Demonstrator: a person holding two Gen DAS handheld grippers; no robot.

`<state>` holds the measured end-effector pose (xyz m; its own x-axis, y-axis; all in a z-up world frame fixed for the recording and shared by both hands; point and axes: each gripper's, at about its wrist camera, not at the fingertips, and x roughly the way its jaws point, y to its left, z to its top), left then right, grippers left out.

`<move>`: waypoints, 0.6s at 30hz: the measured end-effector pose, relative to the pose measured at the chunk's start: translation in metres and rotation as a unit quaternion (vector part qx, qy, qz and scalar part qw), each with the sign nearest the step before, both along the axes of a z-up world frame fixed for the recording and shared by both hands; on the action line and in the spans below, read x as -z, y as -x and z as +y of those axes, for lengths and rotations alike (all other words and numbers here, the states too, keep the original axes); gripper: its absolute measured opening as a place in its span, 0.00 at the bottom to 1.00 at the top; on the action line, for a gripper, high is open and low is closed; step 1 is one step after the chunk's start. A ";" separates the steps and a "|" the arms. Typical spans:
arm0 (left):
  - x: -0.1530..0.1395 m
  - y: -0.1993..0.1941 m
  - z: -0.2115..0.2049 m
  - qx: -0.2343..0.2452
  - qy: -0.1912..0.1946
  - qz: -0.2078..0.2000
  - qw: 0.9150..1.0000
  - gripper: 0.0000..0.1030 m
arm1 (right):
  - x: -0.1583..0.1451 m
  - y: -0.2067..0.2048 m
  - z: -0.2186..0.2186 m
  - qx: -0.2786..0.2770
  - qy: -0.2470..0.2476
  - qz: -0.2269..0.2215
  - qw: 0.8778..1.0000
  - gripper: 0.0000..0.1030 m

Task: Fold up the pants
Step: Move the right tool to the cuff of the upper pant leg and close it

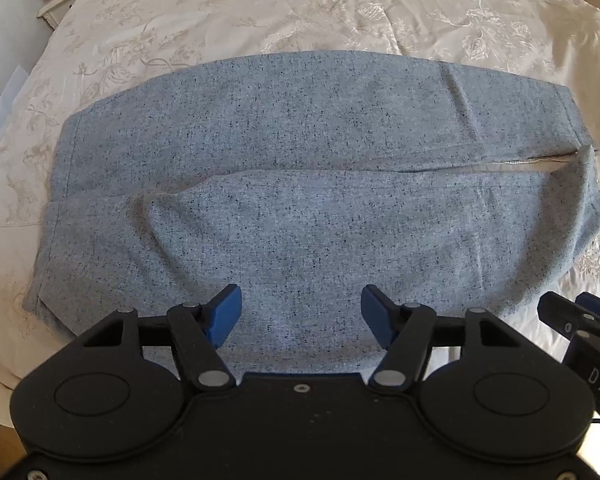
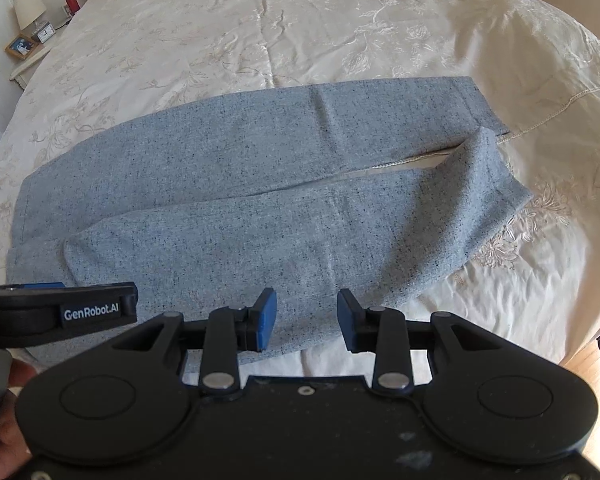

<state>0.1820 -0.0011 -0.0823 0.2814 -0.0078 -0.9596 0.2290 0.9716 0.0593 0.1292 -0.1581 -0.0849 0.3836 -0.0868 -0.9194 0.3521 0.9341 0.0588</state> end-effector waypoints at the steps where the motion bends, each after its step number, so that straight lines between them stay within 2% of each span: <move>1: 0.000 0.000 -0.004 -0.007 0.002 -0.001 1.000 0.62 | 0.001 0.000 -0.009 0.000 0.002 -0.001 1.000 0.35; 7: -0.003 0.008 -0.037 -0.043 0.017 -0.015 0.999 0.62 | 0.013 0.000 -0.079 0.012 0.022 -0.008 1.000 0.35; 12: 0.003 0.014 -0.078 -0.027 -0.005 -0.004 1.000 0.62 | 0.025 0.000 -0.148 0.037 0.025 -0.002 0.999 0.35; 18: 0.004 0.021 -0.112 -0.036 0.009 0.004 0.999 0.62 | 0.033 0.000 -0.201 0.051 0.016 0.002 0.999 0.35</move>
